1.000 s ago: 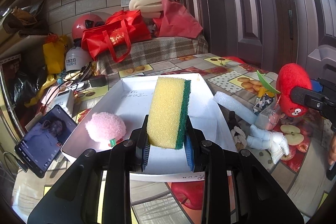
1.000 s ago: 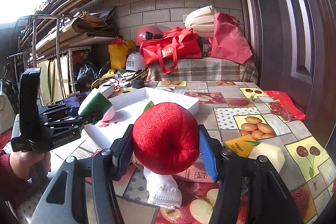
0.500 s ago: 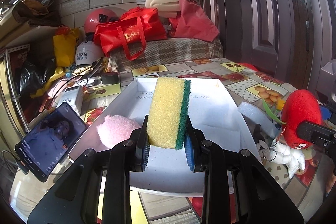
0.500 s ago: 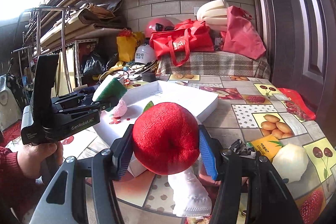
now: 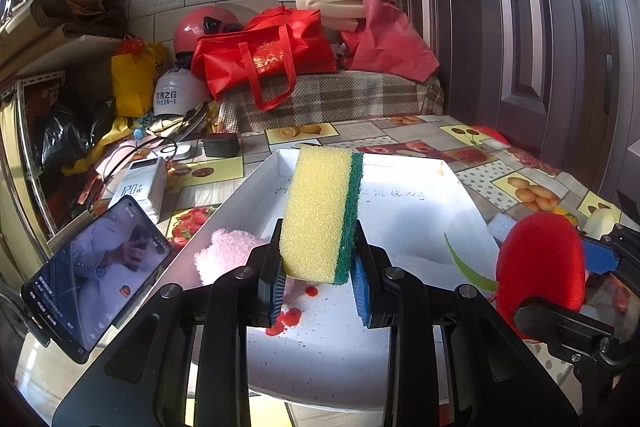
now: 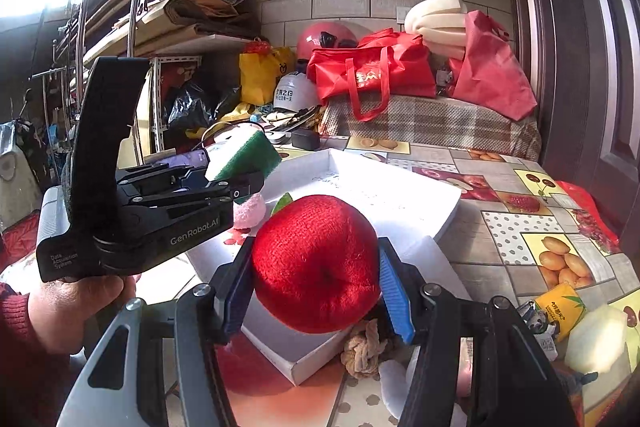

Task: Organize soft objects
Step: 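Carry the sponge and the red apple plush over the white tray, then open the left tool over the tray while the right tool releases the apple plush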

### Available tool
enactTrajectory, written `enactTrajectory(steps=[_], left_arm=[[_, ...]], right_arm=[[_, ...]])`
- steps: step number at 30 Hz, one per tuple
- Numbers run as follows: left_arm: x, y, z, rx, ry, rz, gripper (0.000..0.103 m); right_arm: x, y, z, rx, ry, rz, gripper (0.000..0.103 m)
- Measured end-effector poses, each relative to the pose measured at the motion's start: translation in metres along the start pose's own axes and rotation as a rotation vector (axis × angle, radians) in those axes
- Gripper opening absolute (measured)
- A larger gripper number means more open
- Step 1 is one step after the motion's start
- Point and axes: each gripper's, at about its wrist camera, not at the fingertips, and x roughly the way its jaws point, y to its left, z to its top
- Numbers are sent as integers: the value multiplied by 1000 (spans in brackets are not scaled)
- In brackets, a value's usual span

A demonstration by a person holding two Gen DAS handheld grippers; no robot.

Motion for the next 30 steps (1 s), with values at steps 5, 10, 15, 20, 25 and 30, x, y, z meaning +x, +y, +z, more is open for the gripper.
enactTrajectory(steps=[5, 10, 15, 20, 25, 30], left_arm=[[8, 9, 3, -35, 4, 4, 27], [17, 8, 7, -34, 13, 14, 27], [20, 12, 7, -55, 25, 11, 28], [28, 17, 7, -80, 66, 11, 28], [31, 17, 7, -85, 85, 20, 28], [27, 18, 6, -91, 67, 89, 73]], right_arm=[[16, 4, 5, 14, 19, 8, 58], [31, 2, 11, 27, 38, -15, 58], [48, -10, 16, 70, 68, -60, 58], [63, -18, 19, 103, 105, -87, 58], [71, -13, 21, 76, 135, -106, 62], [68, -19, 21, 102, 122, -135, 86]])
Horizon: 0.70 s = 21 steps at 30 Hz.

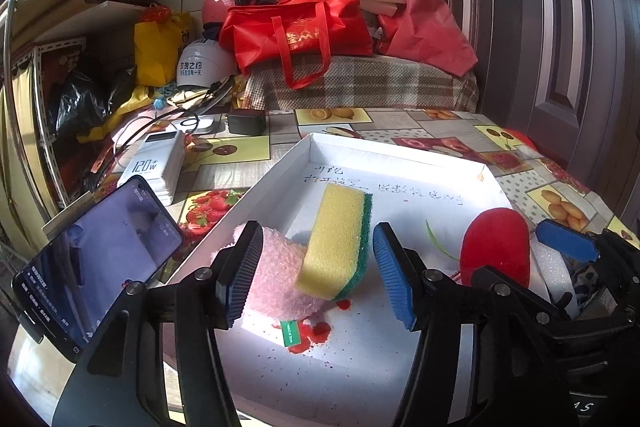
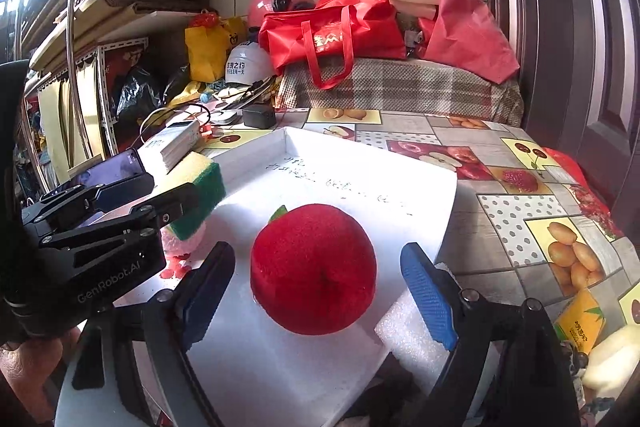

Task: Organize soft objects
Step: 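Open the left tool over the tray while the right tool releases the apple plush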

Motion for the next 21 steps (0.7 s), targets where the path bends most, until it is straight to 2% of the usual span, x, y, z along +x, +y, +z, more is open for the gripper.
enactTrajectory(steps=[2, 4, 6, 21], left_arm=[[-1, 3, -1, -15, -4, 19, 87], [0, 5, -1, -23, -1, 23, 92], [-1, 8, -1, -35, -2, 41, 103], [-15, 6, -2, -30, -80, 68, 103]], right_arm=[[0, -4, 1, 19, -2, 6, 86], [0, -6, 1, 27, -2, 4, 86], [-1, -5, 0, 25, -12, 2, 86], [-22, 3, -2, -5, -133, -32, 87]])
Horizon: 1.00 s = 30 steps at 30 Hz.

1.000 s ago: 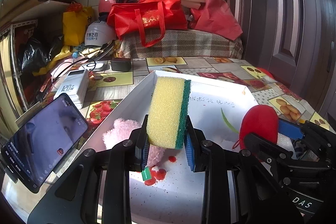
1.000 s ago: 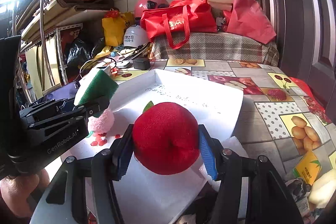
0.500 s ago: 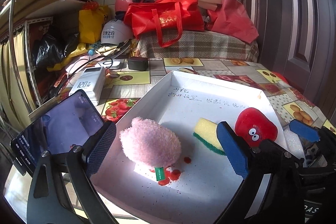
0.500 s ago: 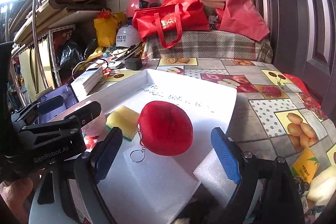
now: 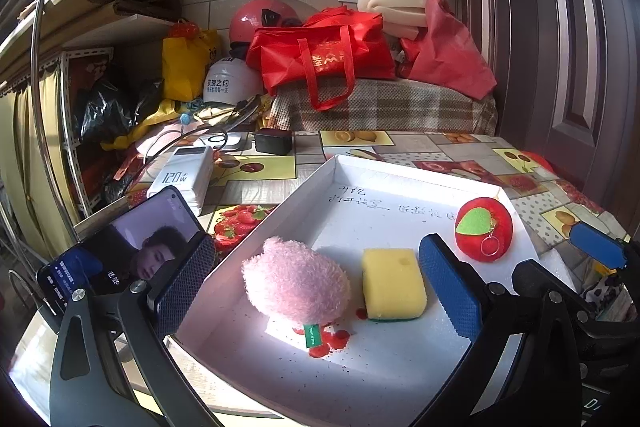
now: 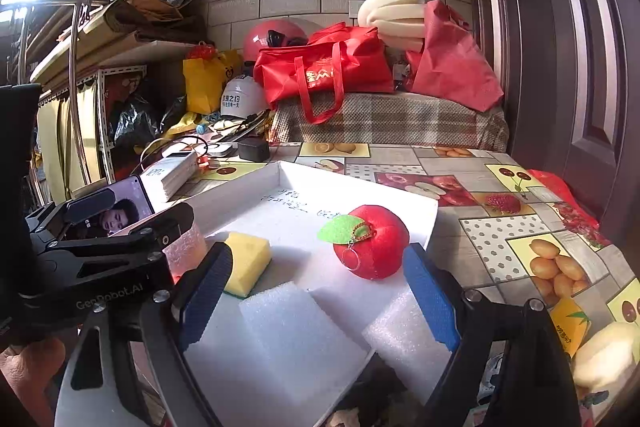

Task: Organize soft objects
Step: 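Open the left tool over the tray while the right tool releases the apple plush, then withdraw both tools from the tray toward the remaining soft items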

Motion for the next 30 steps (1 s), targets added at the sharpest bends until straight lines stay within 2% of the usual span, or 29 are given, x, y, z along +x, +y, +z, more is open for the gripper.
enactTrajectory(steps=[7, 19, 30], left_arm=[[-4, 1, 0, -4, -21, 3, 103], [-19, -4, -2, 15, -99, 14, 103], [-27, -6, -6, 16, -92, 18, 103]], right_arm=[[-10, 0, -1, 5, -58, 0, 87], [-27, 3, -9, -9, -60, 38, 87], [-38, 4, -14, -24, -56, 69, 87]])
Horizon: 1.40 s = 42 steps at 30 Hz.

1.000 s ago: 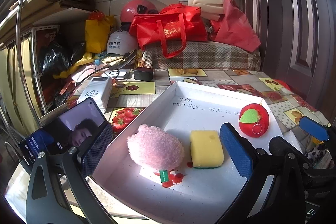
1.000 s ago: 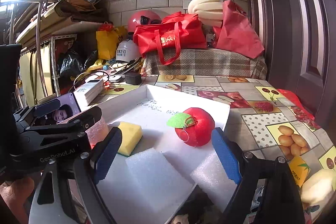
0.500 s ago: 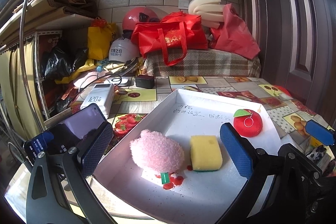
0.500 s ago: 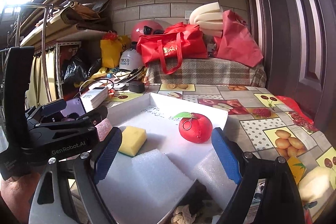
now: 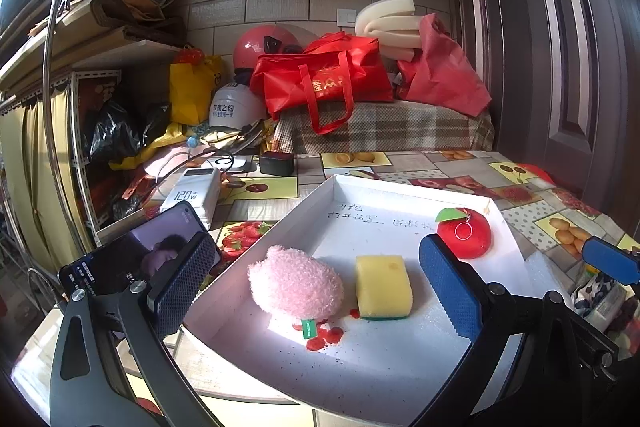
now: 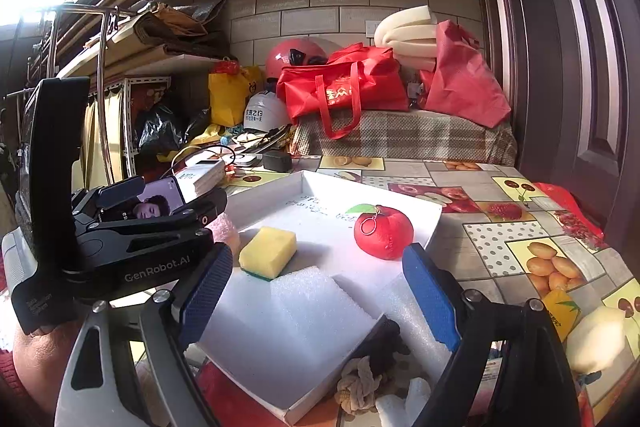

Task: Organize soft objects
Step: 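Withdraw both tools from the tray toward the remaining soft items, then grasp the white plush figure with the left tool while the right tool grasps the purple rope toy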

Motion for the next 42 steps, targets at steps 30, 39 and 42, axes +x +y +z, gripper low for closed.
enactTrajectory(steps=[30, 39, 42], left_arm=[[-83, -147, -35, 399, 186, -696, 102], [-60, -192, -49, 501, 331, -646, 102], [-50, -197, -55, 512, 389, -628, 102]], right_arm=[[-102, -202, -30, 203, 46, -199, 87], [-72, -152, -39, -59, 276, 35, 87], [-53, -137, -44, -162, 338, 22, 87]])
